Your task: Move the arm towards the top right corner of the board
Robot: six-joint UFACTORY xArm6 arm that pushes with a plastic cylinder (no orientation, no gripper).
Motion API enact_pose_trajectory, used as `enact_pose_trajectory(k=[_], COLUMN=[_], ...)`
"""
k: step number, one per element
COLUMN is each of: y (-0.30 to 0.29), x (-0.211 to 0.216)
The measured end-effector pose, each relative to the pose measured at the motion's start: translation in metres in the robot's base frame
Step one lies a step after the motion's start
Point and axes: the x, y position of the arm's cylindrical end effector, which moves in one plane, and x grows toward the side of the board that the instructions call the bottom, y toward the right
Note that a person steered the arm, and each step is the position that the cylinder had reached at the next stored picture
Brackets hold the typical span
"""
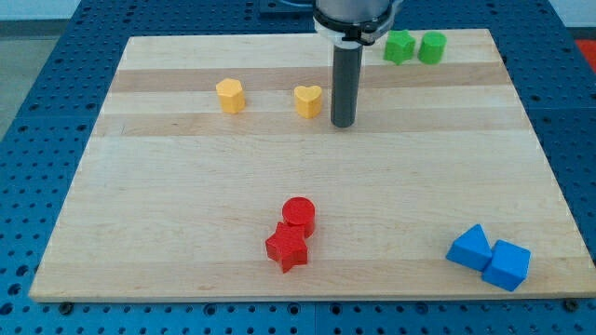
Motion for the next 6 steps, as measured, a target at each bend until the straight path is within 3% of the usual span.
enact_pose_trajectory(k=[3, 6], y=[-0.013, 0.02], x=[-0.03, -0.018])
